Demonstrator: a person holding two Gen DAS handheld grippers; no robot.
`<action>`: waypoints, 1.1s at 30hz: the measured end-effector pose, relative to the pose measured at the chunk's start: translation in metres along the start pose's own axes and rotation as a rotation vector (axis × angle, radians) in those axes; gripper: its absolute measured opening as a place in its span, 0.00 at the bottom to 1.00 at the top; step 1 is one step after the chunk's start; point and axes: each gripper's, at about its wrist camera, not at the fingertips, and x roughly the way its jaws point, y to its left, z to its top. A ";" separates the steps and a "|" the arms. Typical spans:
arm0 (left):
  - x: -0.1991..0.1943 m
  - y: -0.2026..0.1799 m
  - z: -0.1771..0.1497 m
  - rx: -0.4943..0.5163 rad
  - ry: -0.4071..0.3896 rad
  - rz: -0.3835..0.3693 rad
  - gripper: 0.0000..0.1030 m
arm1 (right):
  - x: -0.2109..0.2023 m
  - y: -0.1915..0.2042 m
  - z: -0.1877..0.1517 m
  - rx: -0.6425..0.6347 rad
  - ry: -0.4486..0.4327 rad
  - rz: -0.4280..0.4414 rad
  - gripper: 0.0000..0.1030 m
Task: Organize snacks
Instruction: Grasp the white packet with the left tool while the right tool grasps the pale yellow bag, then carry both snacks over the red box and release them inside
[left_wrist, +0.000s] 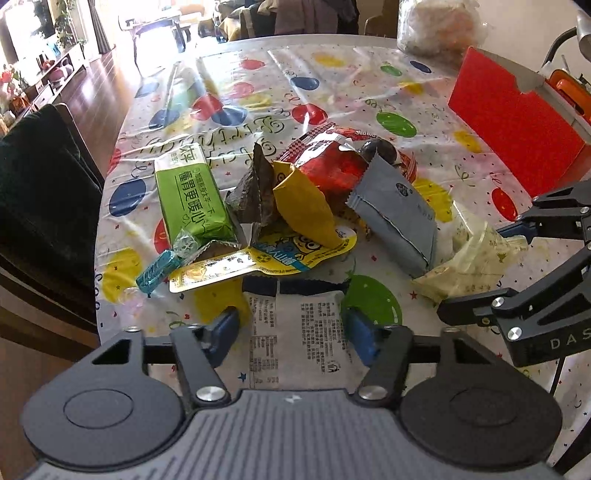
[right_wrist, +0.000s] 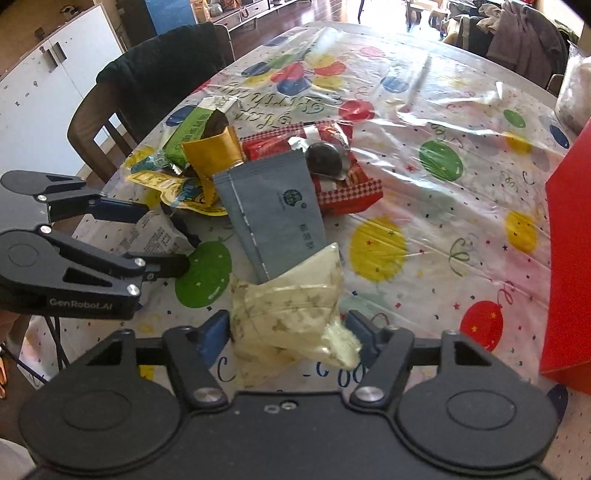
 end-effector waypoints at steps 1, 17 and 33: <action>-0.001 -0.001 0.000 0.004 0.000 -0.003 0.51 | 0.000 0.000 0.000 -0.001 -0.001 -0.001 0.62; -0.013 -0.008 -0.005 -0.050 0.008 -0.027 0.46 | -0.023 -0.007 -0.012 0.058 -0.049 0.028 0.43; -0.060 -0.042 0.011 -0.046 -0.048 -0.062 0.46 | -0.082 -0.030 -0.029 0.137 -0.132 0.050 0.39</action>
